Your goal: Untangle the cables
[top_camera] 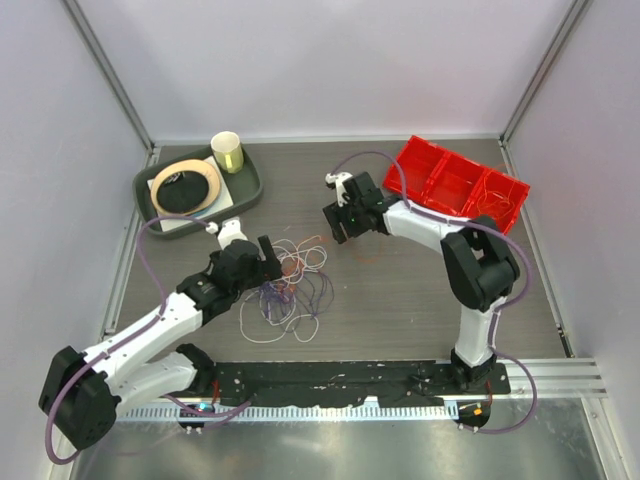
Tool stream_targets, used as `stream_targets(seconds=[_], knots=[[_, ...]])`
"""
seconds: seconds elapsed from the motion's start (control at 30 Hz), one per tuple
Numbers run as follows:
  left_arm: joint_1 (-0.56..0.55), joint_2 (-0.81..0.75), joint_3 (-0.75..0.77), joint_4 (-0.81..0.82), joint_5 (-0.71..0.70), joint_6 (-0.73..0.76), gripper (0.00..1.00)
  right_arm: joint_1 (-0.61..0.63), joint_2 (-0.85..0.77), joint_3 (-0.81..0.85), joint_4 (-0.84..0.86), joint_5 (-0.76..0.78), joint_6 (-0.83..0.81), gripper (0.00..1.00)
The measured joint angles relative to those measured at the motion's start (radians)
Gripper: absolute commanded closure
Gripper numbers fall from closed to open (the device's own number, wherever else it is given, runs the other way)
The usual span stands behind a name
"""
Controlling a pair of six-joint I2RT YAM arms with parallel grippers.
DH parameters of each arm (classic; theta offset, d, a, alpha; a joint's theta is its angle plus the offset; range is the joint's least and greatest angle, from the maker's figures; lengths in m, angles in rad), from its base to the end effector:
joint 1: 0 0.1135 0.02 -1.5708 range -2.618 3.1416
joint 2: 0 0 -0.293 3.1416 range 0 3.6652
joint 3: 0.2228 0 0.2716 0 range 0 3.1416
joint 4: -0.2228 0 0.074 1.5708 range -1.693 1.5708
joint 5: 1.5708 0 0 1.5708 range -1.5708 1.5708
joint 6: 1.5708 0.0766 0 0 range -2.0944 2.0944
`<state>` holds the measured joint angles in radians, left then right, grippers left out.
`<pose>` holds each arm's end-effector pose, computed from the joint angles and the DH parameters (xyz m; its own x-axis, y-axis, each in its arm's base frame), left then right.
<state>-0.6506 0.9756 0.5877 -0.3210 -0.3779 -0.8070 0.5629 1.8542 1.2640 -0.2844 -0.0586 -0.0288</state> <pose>0.2032 -0.1191 0.2170 -0.6039 -0.3839 -0.6985 -0.1389 0.9136 -0.3821 0.3798 0.2449 0.1818 -0.6324 -0.4330 -0.6423 -0.5829 0.8121 0.0264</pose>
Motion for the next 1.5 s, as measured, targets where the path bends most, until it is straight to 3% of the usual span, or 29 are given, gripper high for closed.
stream_targets(seconds=[0.27,0.5,0.7,0.9,1.07,1.2,1.33,1.5], knots=[[0.023,0.0,-0.005,-0.054,-0.019,-0.026,0.0,0.012,0.161,0.153,-0.003,0.164,0.061,0.33],[0.024,-0.001,-0.005,-0.057,-0.021,-0.025,0.0,0.012,0.223,0.18,0.008,0.206,0.126,0.38],[0.026,-0.001,-0.005,-0.058,-0.023,-0.026,0.0,0.012,0.223,0.172,0.011,0.204,0.173,0.62],[0.029,-0.001,-0.005,-0.058,-0.023,-0.026,0.0,0.006,0.222,0.161,0.039,0.188,0.216,0.99],[0.031,0.0,-0.005,-0.058,-0.022,-0.027,0.0,0.006,0.206,0.121,0.095,0.182,0.241,0.99],[0.031,0.0,-0.005,-0.055,0.0,-0.023,0.0,0.012,0.126,-0.001,0.178,0.177,0.245,0.99],[0.031,-0.008,-0.013,-0.018,0.058,-0.005,0.0,0.021,-0.054,-0.122,0.248,0.154,0.242,0.99],[0.031,-0.04,-0.043,0.032,0.095,0.006,0.0,0.031,-0.335,-0.118,0.321,0.206,0.24,0.99]])
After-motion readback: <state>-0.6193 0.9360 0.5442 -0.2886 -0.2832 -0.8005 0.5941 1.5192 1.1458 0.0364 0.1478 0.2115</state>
